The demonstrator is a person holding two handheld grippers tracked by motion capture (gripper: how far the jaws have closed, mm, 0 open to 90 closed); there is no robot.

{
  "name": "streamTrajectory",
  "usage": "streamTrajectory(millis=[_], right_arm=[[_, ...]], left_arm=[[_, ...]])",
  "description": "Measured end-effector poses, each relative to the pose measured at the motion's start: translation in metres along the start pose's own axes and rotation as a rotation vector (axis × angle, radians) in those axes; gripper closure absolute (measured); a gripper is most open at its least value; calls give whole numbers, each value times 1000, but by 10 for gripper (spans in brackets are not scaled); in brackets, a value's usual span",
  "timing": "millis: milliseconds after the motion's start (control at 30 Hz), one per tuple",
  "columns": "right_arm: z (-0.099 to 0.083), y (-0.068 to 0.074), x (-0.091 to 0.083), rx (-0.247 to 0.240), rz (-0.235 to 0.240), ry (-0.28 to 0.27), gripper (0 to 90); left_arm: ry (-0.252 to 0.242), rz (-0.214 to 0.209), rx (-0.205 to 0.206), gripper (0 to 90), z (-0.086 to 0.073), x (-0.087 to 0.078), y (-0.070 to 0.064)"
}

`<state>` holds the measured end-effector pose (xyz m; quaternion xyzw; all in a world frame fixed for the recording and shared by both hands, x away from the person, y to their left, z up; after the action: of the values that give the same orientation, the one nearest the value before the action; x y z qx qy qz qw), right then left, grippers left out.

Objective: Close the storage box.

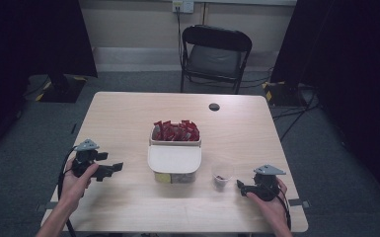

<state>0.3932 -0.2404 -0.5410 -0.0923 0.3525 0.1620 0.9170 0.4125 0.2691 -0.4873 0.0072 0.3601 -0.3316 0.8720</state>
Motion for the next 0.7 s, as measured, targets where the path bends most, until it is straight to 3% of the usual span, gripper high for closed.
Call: streamTrajectory(millis=[100, 433, 467, 500, 600, 700], right_arm=[[0, 0, 0, 0, -1, -1, 134], [0, 0, 0, 0, -2, -1, 134], [0, 0, 0, 0, -1, -1, 133], [0, 0, 0, -1, -2, -1, 134], [0, 0, 0, 0, -1, 0, 133], [0, 0, 0, -1, -2, 0, 132]], left_arm=[[5, 27, -19, 168, -12, 1, 3], [89, 101, 15, 168, -46, 18, 11], [79, 114, 35, 156, -47, 20, 11], [67, 146, 81, 148, -49, 22, 13], [38, 152, 111, 124, -50, 25, 15], [35, 154, 103, 85, -49, 26, 14]])
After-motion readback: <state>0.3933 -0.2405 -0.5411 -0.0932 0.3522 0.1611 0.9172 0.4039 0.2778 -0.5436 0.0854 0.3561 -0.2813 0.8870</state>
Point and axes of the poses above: each handheld gripper's, and its own axes: x roughly forward along the jaws, z roughly out of its top, y roughly to its left, the point moved 6 cm from there along x, roughly forward along the jaws, and after that the axes turned 4 degrees about -z, right-handed, at the moved point
